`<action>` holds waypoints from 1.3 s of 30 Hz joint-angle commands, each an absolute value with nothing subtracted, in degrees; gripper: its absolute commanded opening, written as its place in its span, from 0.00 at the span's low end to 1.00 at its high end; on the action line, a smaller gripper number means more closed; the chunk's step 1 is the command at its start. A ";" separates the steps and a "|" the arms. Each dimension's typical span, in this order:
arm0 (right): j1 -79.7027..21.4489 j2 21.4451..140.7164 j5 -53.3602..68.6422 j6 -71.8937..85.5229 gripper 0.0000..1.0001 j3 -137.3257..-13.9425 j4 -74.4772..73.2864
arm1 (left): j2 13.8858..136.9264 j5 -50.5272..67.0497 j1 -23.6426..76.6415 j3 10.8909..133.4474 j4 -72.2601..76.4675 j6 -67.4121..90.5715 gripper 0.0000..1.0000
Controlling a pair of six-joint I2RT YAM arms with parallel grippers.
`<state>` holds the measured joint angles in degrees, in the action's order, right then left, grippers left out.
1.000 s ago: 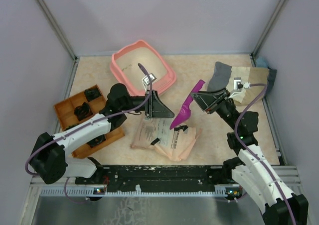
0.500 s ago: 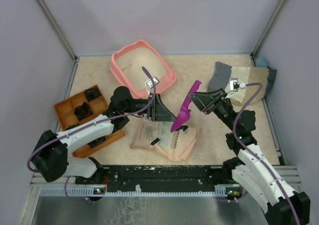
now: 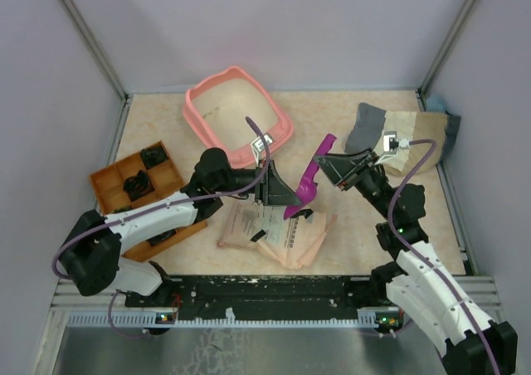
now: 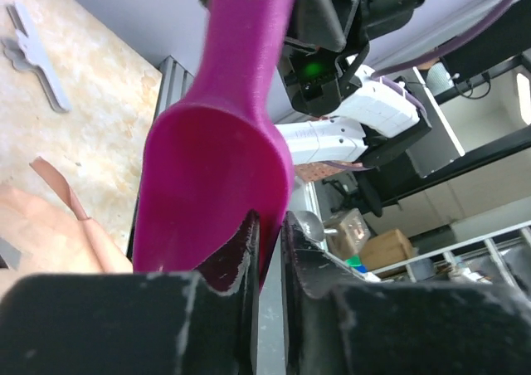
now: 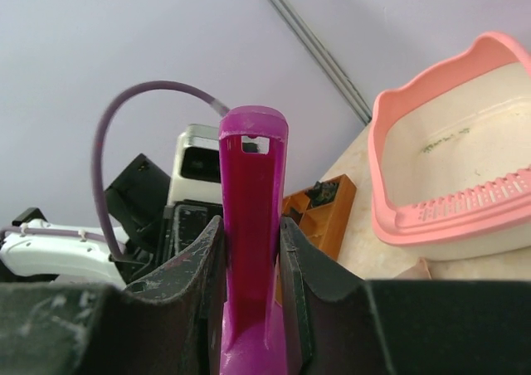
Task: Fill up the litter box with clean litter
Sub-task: Pick up the spatula from the center of the board.
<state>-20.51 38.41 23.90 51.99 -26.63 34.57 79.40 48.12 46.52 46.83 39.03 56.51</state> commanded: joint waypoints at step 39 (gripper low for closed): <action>-21.45 48.28 35.42 1.09 0.67 -66.95 -34.53 | 60.12 19.38 52.20 52.54 -21.57 -29.18 0.00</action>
